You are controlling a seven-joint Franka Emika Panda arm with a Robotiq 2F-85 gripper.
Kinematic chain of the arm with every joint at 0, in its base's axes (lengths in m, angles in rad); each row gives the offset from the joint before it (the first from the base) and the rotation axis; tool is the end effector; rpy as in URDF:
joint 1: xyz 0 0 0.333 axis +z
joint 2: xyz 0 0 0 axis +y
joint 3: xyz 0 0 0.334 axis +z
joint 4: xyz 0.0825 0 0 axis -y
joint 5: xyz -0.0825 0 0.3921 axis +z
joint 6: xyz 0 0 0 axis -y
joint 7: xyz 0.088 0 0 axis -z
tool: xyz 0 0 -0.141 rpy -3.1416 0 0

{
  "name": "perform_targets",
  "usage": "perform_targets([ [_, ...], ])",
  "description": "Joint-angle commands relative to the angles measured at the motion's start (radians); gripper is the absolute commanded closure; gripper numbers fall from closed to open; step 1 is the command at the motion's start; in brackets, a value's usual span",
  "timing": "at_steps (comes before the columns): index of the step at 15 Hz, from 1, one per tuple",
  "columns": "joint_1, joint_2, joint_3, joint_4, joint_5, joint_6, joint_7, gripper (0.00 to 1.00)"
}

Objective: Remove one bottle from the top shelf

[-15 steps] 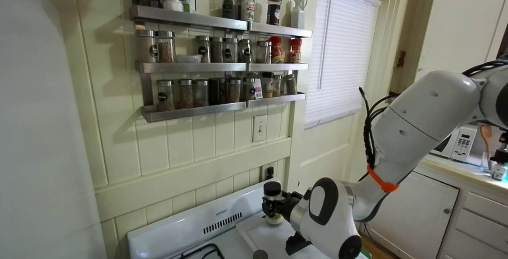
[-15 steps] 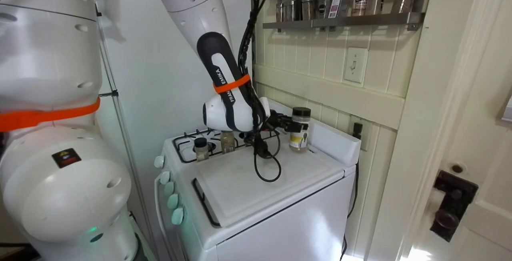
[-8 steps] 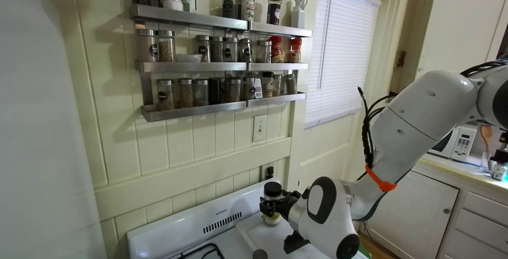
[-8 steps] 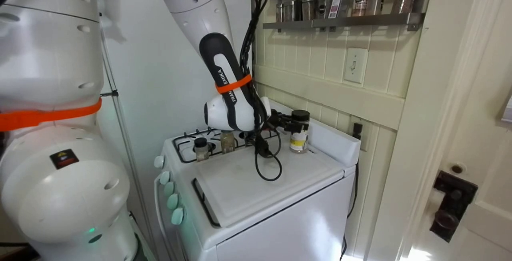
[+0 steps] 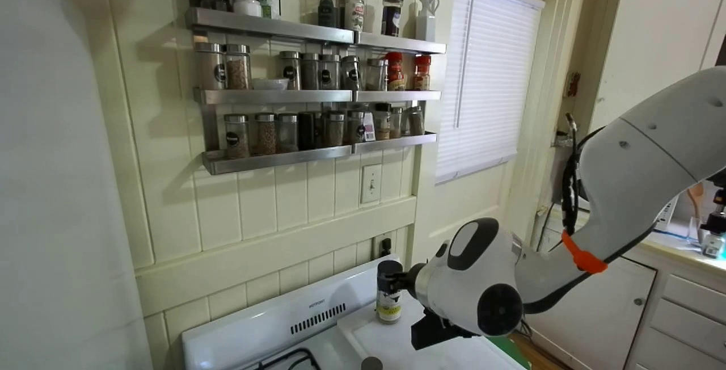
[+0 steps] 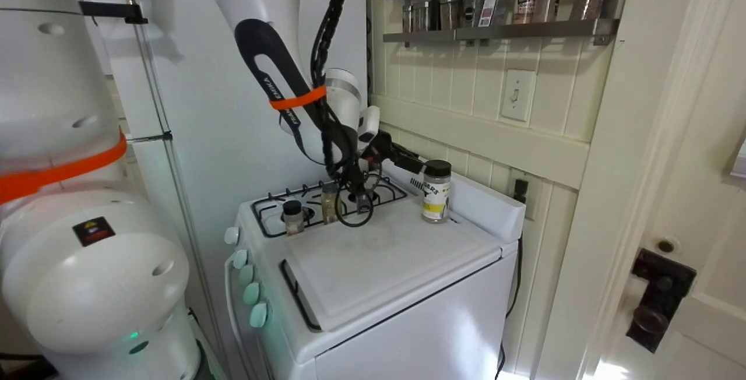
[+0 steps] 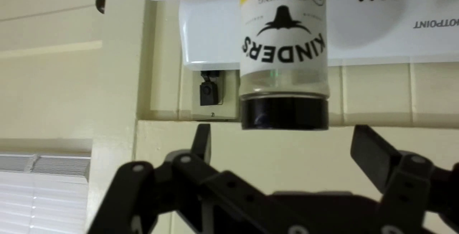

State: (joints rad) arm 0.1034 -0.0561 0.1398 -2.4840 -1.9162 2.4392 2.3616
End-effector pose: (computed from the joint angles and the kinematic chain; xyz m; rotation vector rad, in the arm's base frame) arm 0.4873 0.0974 0.3096 2.3749 -0.5642 1.4875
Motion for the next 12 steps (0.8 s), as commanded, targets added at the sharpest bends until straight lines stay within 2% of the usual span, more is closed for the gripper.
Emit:
perform_targets([
  [1, 0.015, -0.135, -0.021, -0.115, 0.277, 0.054, -0.276, 0.0],
  [6, 0.074, -0.206, -0.01, -0.186, 0.664, 0.096, -0.657, 0.0],
  [10, 0.254, -0.232, -0.117, -0.191, 0.97, -0.03, -0.955, 0.0],
  [11, 0.277, -0.277, -0.15, -0.204, 0.978, 0.004, -1.027, 0.0],
  [12, 0.146, -0.199, -0.028, -0.165, 0.916, 0.02, -0.911, 0.0],
])
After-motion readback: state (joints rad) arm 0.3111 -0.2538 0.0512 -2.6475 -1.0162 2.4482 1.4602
